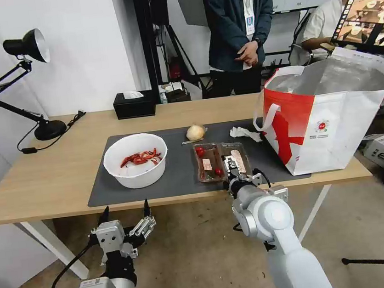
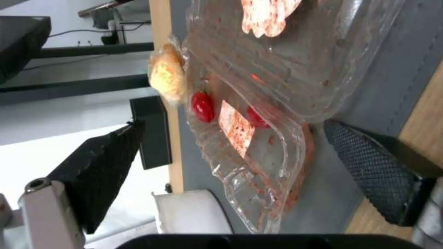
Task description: Pick up the trash from the table and place it into the takeout bag.
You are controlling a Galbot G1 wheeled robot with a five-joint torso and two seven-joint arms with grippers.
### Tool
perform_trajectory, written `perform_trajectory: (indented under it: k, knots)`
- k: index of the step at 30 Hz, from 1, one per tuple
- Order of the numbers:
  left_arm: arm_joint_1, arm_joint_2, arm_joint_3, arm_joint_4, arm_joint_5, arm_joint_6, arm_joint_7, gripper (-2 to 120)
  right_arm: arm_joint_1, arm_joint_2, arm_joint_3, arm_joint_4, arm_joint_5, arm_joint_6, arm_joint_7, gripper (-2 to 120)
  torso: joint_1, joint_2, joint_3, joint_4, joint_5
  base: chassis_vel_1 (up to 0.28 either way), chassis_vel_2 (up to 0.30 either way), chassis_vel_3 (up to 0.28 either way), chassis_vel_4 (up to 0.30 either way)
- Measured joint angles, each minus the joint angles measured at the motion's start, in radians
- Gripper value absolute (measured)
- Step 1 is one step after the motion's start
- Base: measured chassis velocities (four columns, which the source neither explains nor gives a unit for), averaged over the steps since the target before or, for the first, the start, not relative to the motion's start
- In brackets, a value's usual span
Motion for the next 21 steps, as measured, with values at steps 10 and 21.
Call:
perform_trajectory:
  k: [10,21]
  knots:
    - [0.002,0.000,0.005,0.000,0.002,-0.001,0.000,100,-0.013,-0.001,0.002,0.007,-0.065,-0.016,-0.047,100,0.000,0.000,0.000,-0.0003,0.0000,0.000,0.000,0.000,0.000]
    - [0.004,0.001,0.002,0.000,0.002,-0.002,0.000,100,-0.012,-0.002,-0.058,-0.003,-0.281,-0.069,-0.146,100,0.000,0.000,0.000,-0.0002,-0.0001,0.000,0.000,0.000,0.000]
